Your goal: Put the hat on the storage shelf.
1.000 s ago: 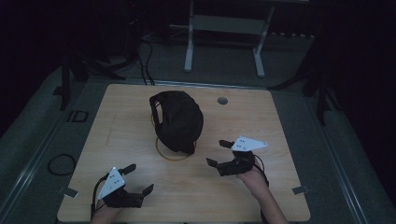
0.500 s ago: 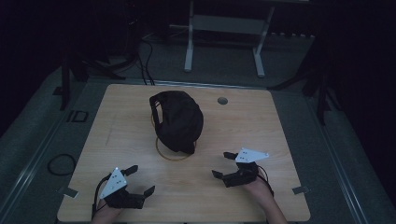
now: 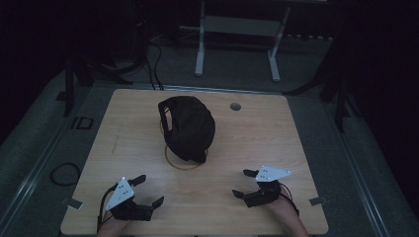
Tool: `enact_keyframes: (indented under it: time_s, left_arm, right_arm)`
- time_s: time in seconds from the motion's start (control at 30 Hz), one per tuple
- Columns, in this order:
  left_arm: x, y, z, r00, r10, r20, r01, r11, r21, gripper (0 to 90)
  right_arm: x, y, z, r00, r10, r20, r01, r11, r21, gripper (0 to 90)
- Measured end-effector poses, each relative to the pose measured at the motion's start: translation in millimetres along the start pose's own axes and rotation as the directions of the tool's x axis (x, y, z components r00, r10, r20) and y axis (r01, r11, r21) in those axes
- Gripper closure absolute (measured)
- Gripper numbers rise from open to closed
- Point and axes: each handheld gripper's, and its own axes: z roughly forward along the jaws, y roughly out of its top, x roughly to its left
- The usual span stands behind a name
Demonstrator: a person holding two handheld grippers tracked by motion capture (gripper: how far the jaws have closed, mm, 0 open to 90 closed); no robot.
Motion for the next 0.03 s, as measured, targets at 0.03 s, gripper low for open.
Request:
enact_keyframes:
  time_s: [0.03]
  left_arm:
    - [0.0, 0.0, 0.0, 1.0, -0.001, 0.001, 0.001, 1.0, -0.001, 2.7]
  right_arm:
    - [-1.0, -1.5, -1.2, 1.0, 0.003, 0.006, -0.003, 1.0, 0.005, 13.2]
